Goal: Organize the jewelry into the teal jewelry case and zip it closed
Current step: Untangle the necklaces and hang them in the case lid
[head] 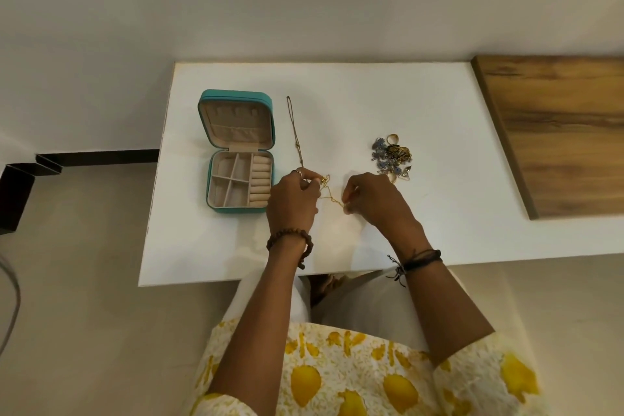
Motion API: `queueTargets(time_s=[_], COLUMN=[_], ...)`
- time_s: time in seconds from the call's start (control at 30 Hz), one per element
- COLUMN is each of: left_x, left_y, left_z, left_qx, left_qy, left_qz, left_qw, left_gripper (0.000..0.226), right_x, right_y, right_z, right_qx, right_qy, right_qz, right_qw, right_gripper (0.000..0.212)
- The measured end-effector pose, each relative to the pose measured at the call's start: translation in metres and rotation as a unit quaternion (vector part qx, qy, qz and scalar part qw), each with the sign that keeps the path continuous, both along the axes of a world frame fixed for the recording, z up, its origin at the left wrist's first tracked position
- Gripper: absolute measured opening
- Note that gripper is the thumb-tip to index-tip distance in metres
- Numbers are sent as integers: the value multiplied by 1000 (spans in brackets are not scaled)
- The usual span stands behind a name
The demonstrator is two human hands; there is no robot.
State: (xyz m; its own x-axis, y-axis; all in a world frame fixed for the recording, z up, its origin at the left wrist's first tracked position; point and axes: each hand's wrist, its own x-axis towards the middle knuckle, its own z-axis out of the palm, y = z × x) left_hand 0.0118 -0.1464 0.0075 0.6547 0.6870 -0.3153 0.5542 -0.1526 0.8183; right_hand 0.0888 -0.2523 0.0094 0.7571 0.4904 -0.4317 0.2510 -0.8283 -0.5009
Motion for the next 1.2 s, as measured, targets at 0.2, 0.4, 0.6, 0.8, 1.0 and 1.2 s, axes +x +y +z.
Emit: queueTargets(time_s=[0.2, 0.4, 0.6, 0.8, 1.0, 1.2], left_x=[-2, -2, 1, 2, 5, 5], left_y=[6, 1, 0, 3, -2, 4], left_z=[0, 16, 35, 47, 52, 54], left_qx=[-144, -295, -340, -351, -343, -347], left_qy=[11, -2, -129, -168, -161, -155], left_qz=[16, -3, 42, 83, 99, 101], left_qw=[989, 955, 931, 917, 920, 919], left_gripper=[23, 33, 15, 9, 10, 7], right_x=[1, 0, -9, -8, -5, -1], right_y=[-3, 1, 13, 13, 10, 6], right_z=[4, 34, 46, 54, 48, 47], right_qx=[90, 313, 363, 430, 395, 404], right_qy=[86, 133, 75, 172, 105, 109], right_qz=[-97, -213, -210, -231, -198, -168], right_qw=[988, 916, 905, 856, 891, 893], right_gripper=[9, 9, 5, 8, 11, 16])
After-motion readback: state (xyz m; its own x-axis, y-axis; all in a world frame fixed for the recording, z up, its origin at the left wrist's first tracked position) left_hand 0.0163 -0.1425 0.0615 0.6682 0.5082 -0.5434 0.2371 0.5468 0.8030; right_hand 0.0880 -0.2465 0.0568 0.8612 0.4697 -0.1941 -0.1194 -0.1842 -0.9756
